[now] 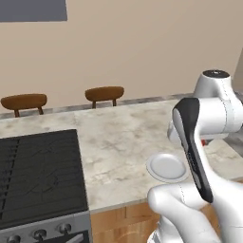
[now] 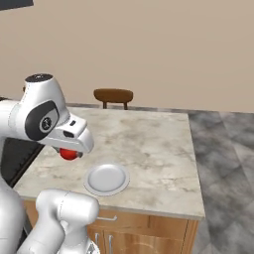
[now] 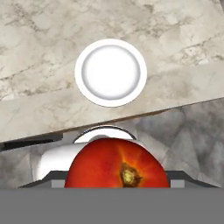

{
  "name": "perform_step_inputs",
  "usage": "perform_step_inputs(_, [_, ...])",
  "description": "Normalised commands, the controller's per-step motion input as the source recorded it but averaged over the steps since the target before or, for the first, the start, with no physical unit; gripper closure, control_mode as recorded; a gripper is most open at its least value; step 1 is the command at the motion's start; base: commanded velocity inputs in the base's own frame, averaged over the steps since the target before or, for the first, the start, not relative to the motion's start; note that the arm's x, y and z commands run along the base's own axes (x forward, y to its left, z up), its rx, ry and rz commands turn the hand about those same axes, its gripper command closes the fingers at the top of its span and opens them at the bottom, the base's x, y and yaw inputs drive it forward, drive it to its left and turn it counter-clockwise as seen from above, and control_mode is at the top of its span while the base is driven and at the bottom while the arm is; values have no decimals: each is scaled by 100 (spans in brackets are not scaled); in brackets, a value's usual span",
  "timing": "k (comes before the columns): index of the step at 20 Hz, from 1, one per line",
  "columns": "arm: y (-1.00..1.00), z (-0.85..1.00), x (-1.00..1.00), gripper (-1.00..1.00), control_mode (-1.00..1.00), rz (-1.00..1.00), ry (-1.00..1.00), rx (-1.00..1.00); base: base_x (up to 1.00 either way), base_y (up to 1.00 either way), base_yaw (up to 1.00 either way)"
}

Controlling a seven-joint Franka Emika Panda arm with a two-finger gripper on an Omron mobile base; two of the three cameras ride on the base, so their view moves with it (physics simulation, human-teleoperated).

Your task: Pick tomato from the fridge and place it on the plate on the counter.

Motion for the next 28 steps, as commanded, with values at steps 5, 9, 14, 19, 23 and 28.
perform_step_inputs(5, [0, -54, 70, 100, -100, -2, 0, 2, 0, 0, 0])
perform_step_inputs(9, [-2, -61, 58, 100, -100, -1, 0, 1, 0, 0, 0])
perform_step_inputs(14, [-12, -65, 27, 100, -100, 0, 0, 4, 0, 0, 0])
perform_step_inputs(19, [-9, -70, 27, 100, -100, 0, 0, 1, 0, 0, 0])
perform_step_inputs(23, [0, -52, 31, 100, -100, 0, 1, 0, 0, 0, 0])
perform_step_inputs(28, [0, -42, 29, 100, -100, 0, 2, 0, 0, 0, 0])
